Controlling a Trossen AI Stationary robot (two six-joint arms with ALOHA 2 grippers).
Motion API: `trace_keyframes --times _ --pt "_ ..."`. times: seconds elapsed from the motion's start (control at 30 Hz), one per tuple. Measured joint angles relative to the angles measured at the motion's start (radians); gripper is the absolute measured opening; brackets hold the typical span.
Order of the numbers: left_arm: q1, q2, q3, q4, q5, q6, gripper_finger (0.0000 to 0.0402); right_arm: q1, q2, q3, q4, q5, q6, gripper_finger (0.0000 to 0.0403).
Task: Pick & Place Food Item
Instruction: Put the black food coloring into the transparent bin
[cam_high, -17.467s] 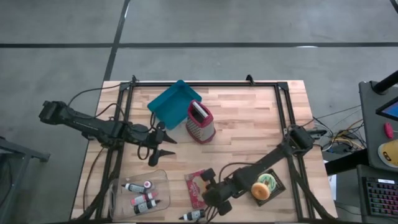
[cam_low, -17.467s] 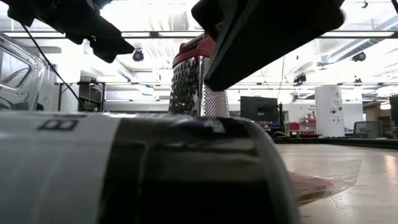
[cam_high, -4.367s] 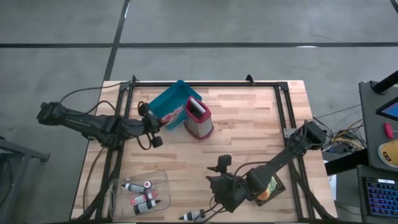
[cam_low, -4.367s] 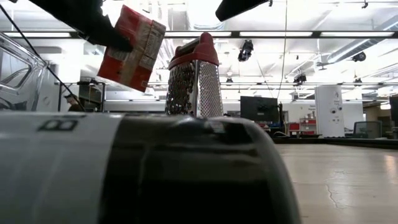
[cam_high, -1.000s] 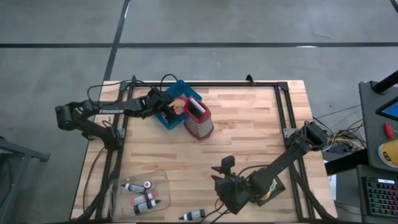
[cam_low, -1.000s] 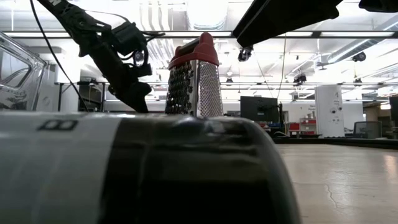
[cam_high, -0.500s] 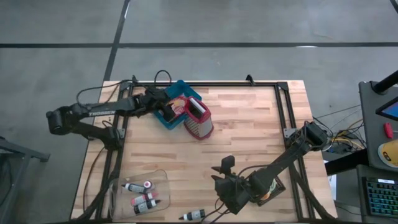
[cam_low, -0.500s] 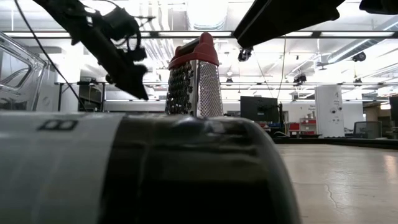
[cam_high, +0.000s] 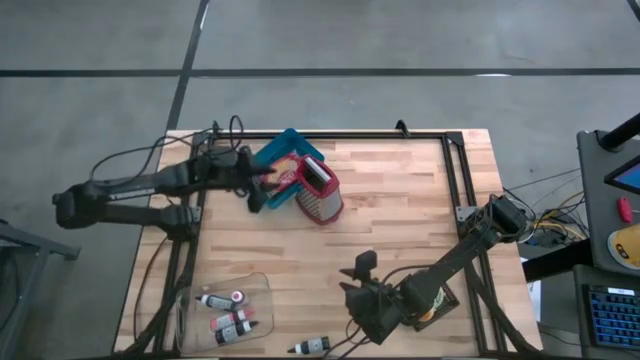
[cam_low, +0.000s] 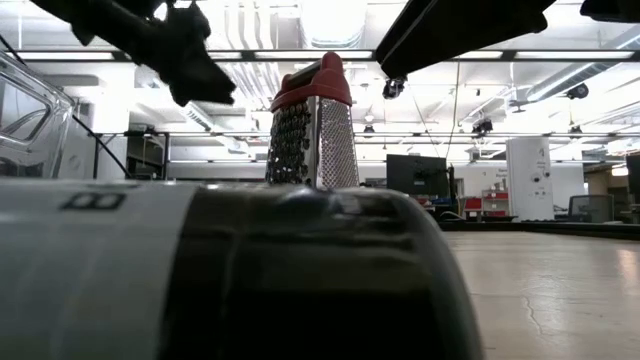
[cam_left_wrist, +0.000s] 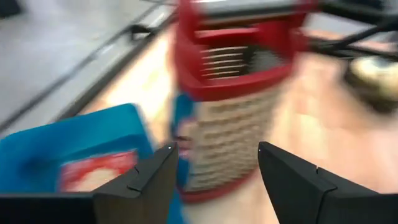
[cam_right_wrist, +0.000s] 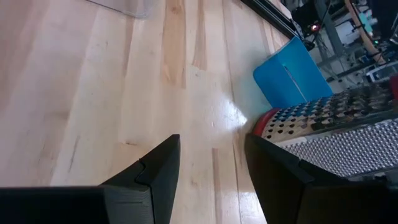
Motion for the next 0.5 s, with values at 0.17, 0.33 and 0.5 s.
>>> trace_keyframes --times 0.17,0.33,0.5 --pt "-0.085 -0.064 -0.027 0.011 0.116 -0.026 0.0227 0.000 0.000 -0.012 0.081 -0.046 -0.067 0.0178" --pt "-0.215 -0.110 -0.060 0.086 0.131 -0.027 0.0226 0.000 0.000 -0.029 0.159 -0.070 -0.136 0.0178" --pt "-0.334 -0.142 -0.105 0.182 0.101 -0.012 0.0226 0.000 0.000 -0.029 0.165 -0.094 -0.145 0.0178"
